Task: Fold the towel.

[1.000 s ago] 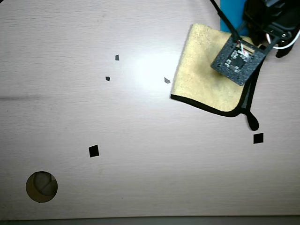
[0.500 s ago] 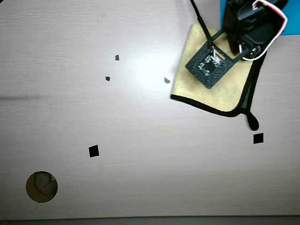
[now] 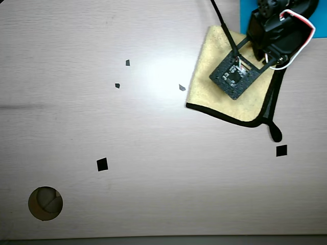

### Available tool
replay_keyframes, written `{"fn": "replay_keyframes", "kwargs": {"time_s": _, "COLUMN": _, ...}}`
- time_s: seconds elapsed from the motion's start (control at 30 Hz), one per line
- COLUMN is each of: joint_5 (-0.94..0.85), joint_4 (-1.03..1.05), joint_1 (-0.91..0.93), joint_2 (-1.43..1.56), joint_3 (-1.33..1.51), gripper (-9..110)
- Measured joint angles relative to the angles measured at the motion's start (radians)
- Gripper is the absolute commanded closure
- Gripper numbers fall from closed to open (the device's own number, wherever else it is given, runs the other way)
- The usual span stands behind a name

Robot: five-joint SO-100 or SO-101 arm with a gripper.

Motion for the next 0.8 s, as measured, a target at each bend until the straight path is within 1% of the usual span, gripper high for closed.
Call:
{"fn": "replay_keyframes", "kwargs": {"time_s": 0.4, "joint_5": 0.009, "joint_4": -0.006, "joint_1": 0.132, "joint_2": 0.0, "joint_3": 0.041, "gripper": 101}}
{"fn": "replay_keyframes", "kwargs": {"time_s": 0.8, "joint_5": 0.009, "joint_4": -0.006, "joint_1": 0.133, "joint_2": 0.002, "joint_3": 0.052, "gripper": 101}}
